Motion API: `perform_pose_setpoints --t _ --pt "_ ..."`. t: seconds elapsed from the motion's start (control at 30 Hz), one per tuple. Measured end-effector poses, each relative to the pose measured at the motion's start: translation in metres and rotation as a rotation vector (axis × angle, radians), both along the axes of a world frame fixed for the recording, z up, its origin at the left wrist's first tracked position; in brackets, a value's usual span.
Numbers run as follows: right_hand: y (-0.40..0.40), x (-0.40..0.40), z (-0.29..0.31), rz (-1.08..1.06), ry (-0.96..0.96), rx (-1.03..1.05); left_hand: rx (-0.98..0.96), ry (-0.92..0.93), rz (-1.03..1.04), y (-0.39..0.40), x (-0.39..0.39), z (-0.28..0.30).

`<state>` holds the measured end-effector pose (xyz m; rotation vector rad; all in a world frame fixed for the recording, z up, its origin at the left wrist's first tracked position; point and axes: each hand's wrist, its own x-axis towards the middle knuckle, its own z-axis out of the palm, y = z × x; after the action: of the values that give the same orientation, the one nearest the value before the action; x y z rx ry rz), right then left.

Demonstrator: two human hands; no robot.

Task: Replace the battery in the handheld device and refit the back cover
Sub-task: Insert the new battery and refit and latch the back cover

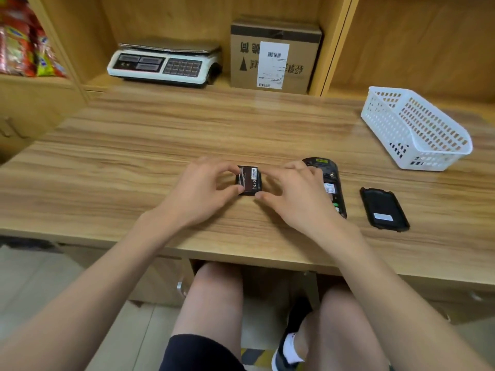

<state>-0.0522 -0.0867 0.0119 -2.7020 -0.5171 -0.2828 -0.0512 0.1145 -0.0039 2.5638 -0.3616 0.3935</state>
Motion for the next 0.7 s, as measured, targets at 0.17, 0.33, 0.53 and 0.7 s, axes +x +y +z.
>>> perform_pose_setpoints --t 0.17,0.33,0.53,0.7 --pt "0.009 0.003 -0.008 -0.016 -0.007 -0.023 0.023 0.049 0.008 0.008 -0.003 -0.006" --pt "0.011 0.006 -0.014 -0.018 -0.024 -0.033 0.026 0.029 0.015 0.009 -0.002 -0.011" --pt "0.011 0.006 -0.016 -0.021 -0.05 -0.049 -0.036 0.031 0.009 0.002 -0.001 -0.013" --pt "0.011 0.006 -0.014 -0.031 -0.076 -0.024 -0.146 0.048 0.019 -0.005 -0.002 -0.01"
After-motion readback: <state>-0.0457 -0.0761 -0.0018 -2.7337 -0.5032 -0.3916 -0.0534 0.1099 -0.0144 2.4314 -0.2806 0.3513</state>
